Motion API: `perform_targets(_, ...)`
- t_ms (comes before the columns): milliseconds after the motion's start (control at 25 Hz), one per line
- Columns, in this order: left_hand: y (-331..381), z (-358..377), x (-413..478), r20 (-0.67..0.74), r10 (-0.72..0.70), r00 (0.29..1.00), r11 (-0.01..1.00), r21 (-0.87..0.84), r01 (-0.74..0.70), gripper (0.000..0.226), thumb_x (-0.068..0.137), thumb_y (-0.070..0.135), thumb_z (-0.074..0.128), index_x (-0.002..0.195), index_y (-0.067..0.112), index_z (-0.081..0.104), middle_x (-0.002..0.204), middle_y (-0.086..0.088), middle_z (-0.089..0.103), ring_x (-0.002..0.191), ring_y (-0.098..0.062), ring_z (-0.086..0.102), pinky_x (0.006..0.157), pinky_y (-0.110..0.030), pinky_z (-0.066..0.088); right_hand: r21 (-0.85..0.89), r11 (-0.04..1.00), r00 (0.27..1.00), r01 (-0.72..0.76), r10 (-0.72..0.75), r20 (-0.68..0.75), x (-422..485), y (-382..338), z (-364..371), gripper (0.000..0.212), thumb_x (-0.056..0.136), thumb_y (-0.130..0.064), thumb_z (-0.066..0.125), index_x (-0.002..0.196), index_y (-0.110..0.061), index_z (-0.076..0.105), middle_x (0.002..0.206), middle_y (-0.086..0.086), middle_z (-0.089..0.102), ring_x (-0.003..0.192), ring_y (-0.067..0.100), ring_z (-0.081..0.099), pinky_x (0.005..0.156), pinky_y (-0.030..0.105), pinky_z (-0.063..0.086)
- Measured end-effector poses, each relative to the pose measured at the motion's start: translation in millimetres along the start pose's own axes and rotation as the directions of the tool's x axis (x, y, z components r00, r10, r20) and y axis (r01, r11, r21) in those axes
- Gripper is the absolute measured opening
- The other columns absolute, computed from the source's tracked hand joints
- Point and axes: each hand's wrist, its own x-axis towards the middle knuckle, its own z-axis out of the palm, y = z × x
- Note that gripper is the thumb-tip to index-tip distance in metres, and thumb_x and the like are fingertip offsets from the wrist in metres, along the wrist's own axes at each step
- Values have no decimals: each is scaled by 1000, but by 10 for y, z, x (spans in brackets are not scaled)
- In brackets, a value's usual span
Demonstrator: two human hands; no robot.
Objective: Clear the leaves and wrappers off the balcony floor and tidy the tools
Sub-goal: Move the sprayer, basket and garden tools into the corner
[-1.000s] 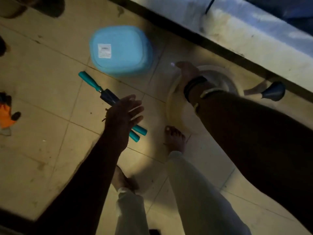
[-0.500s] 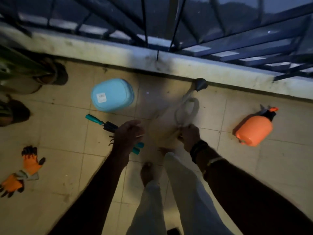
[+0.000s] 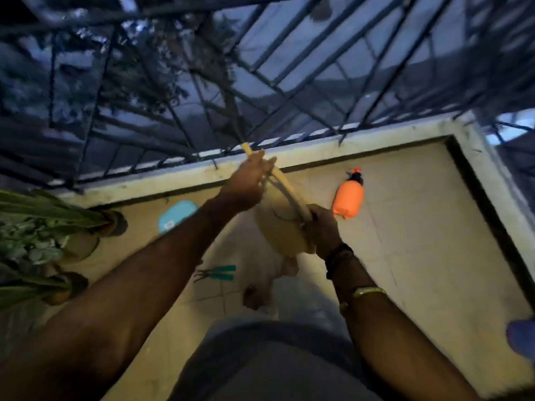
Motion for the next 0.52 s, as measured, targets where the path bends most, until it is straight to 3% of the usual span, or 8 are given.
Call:
perform_targets(80, 549, -139, 200, 71, 159, 985, 970, 177, -169, 66, 82, 7, 69, 145, 14, 51, 151, -17, 46, 142, -36, 40, 117, -48, 33, 98, 995, 994, -19, 30, -102, -305, 120, -561, 25, 76, -2, 60, 92, -11, 77, 87, 6, 72, 84, 25, 63, 65, 26, 49)
perform_targets(160, 1068, -108, 378, 164, 290, 943, 900, 289, -327, 53, 79, 14, 74, 130, 23, 64, 128, -7, 65, 120, -30, 59, 102, -46, 47, 160, 987, 980, -27, 58, -191, -510, 295, -1079, 30, 78, 7, 59, 88, -15, 77, 85, 4, 72, 83, 21, 63, 62, 19, 42)
perform_targets(320, 2204, 314, 670, 311, 424, 851, 835, 229, -500, 29, 85, 22, 67, 112, 32, 68, 107, 4, 69, 102, -20, 64, 86, -39, 52, 207, 974, 928, -87, 155, -339, -869, 920, -1992, 33, 80, 8, 56, 80, -22, 72, 87, 5, 73, 87, 22, 64, 68, 26, 42)
perform_targets(520, 3577, 1198, 1118, 432, 583, 689, 689, 188, -700, 38, 85, 27, 73, 122, 23, 65, 114, -1, 67, 106, -20, 60, 90, -35, 48, 272, 949, 872, -157, 263, -414, -1154, 1869, -3071, 33, 80, 8, 56, 80, -20, 73, 83, 2, 71, 86, 25, 65, 74, 36, 50)
